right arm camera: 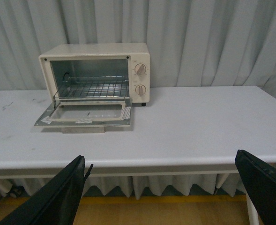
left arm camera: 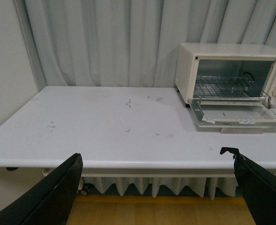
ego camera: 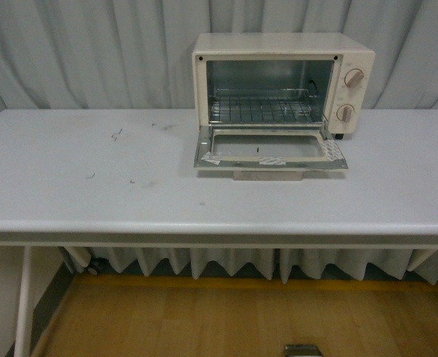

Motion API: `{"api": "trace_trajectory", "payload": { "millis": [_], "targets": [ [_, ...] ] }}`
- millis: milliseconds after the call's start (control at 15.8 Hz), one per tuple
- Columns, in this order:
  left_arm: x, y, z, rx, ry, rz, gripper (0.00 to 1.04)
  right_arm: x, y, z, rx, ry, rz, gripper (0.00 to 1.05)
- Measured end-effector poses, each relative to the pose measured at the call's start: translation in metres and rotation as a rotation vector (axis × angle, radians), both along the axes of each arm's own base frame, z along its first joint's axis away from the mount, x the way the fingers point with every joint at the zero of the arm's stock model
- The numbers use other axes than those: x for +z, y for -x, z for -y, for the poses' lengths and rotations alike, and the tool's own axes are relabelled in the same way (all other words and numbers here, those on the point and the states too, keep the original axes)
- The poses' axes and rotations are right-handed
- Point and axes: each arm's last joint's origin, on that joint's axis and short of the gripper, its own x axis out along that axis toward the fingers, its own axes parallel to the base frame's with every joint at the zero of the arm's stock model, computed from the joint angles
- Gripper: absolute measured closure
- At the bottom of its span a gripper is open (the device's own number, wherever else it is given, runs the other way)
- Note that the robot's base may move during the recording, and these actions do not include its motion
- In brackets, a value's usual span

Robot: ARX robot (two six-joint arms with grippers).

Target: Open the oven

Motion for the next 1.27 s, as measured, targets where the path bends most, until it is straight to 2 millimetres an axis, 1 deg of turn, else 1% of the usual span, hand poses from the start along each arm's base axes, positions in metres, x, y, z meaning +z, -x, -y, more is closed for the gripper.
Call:
{"api": "trace_trajectory", "payload": {
  "millis": [1269],
  "targets": [
    [0.0, 0.0, 0.0, -0.001, -0.003, 0.0, 0.07, 0.0, 0.0, 0.0, 0.0, 0.0, 0.0, 0.06]
  ]
}}
